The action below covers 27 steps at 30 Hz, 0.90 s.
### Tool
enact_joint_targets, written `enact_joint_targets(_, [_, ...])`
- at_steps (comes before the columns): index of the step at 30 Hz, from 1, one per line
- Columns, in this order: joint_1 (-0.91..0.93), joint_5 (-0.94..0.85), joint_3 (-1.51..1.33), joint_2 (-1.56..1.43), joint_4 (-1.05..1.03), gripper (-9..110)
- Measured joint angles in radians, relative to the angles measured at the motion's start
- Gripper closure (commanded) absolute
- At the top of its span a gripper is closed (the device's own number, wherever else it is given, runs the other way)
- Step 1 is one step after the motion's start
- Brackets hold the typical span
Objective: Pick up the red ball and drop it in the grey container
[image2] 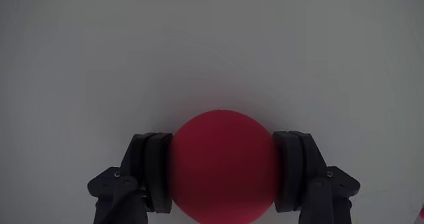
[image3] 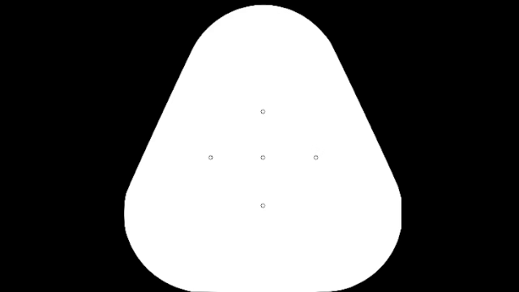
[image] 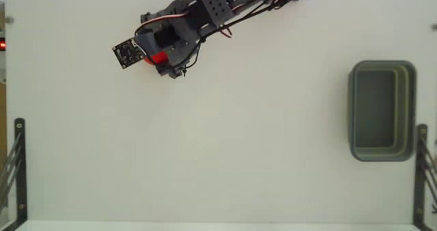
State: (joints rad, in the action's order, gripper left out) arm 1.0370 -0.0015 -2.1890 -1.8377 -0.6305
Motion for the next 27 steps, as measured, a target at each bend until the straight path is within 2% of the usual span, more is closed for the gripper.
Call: enact_joint_targets(27, [0.0, 0.0, 0.0, 0.0, 0.0, 23])
